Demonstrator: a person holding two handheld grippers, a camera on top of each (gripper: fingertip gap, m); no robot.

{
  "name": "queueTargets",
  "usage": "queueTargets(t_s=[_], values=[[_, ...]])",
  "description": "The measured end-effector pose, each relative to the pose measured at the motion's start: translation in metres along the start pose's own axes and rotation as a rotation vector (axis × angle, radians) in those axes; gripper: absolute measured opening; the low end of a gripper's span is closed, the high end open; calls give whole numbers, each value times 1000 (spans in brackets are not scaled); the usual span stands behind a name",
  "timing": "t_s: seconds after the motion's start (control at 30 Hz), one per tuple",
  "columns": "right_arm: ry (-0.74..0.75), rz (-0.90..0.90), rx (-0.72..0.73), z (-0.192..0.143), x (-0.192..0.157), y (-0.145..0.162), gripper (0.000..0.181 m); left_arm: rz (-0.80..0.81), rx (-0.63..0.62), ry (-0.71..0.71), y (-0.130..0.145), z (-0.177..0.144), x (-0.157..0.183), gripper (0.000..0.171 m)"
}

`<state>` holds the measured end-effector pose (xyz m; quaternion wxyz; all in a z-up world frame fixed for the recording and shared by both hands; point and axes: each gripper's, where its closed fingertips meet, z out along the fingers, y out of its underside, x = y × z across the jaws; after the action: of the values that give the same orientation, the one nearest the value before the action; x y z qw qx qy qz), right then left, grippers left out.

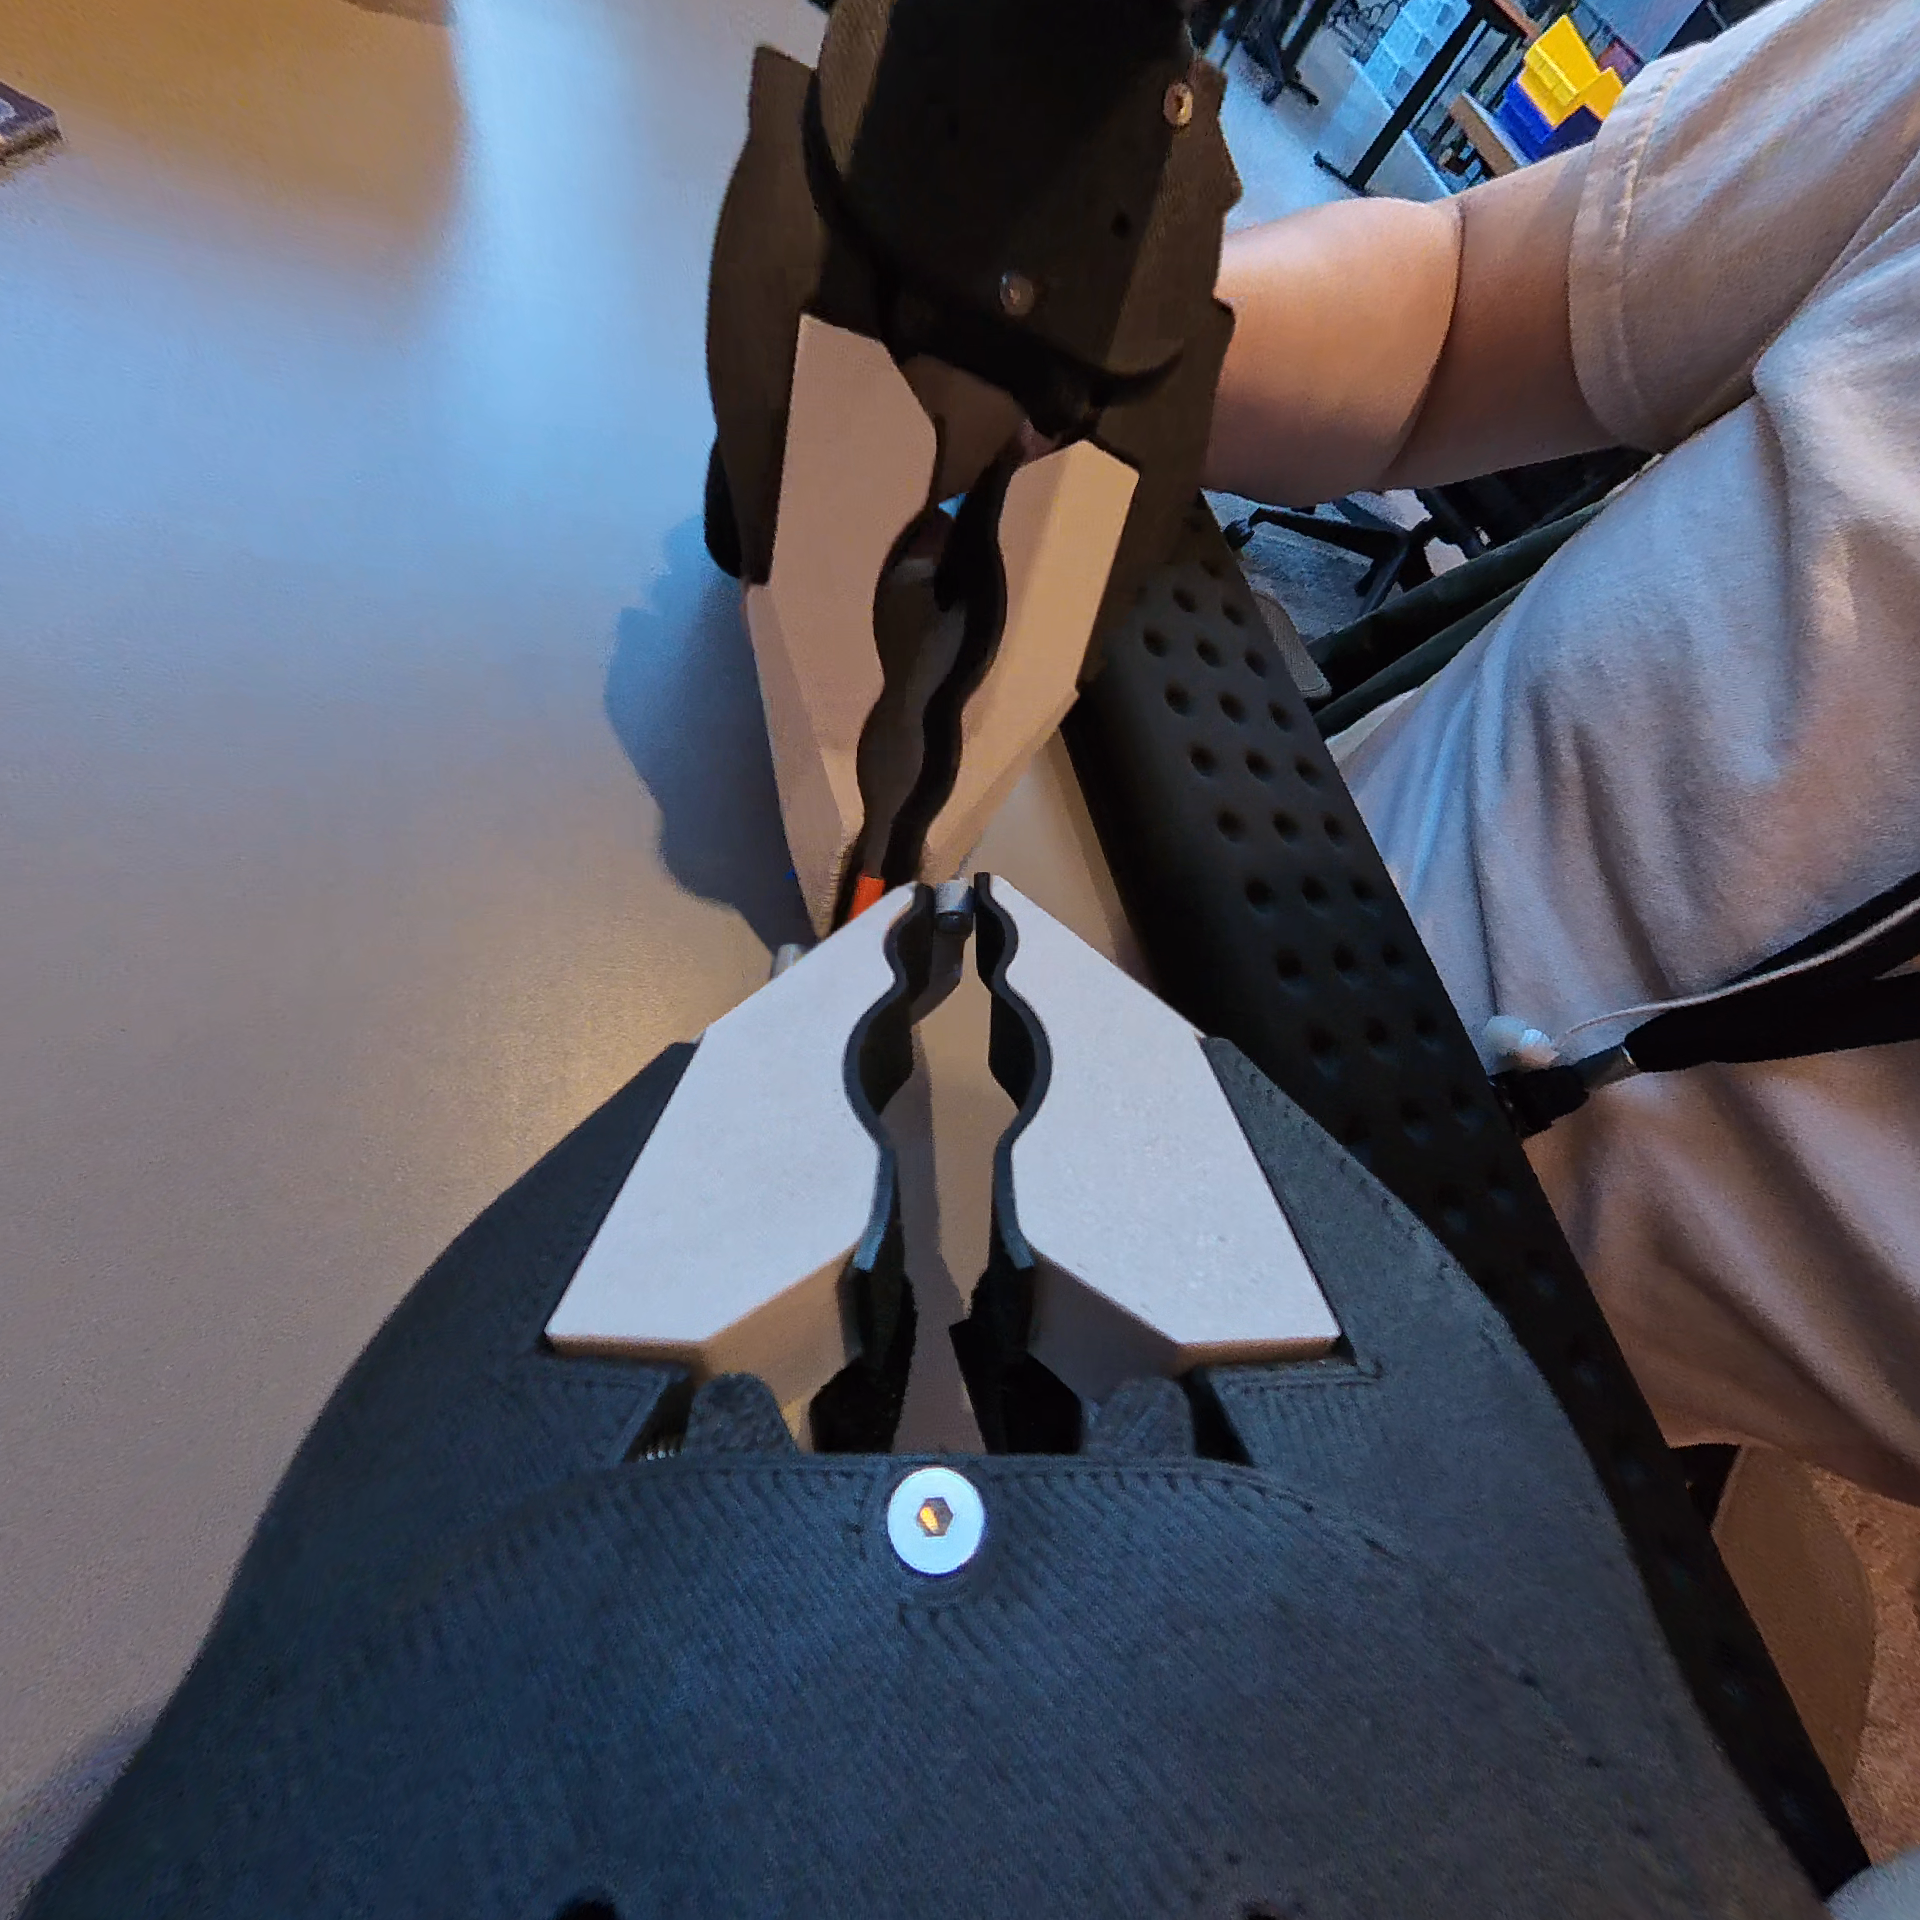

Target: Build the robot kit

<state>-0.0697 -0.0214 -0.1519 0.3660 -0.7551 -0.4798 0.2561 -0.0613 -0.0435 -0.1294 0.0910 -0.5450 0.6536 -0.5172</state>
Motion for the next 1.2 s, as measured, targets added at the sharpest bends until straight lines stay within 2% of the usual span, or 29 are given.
queueTargets(t_s=[0.1,0.17,0.2,0.43,0.6,0.9,1.03,1.2], values=[[27,-38,-18,2,1,2,7,-17,-7,21,3,0,1,6],[25,-35,-13,2,1,3,7,-28,-15,2,4,-1,-1,20],[19,-24,-10,2,1,3,7,-21,-20,-14,5,-3,-1,21],[1,-2,-8,1,2,4,7,145,31,-149,5,-14,0,16],[6,-10,-8,1,2,4,7,277,76,-155,-4,-15,3,15],[12,-17,-9,1,2,4,7,296,68,-75,-2,-13,7,14],[14,-19,-9,1,2,4,7,337,5,-116,5,-10,2,21],[17,-24,-9,1,2,3,7,351,-3,-152,6,-9,-3,17]])
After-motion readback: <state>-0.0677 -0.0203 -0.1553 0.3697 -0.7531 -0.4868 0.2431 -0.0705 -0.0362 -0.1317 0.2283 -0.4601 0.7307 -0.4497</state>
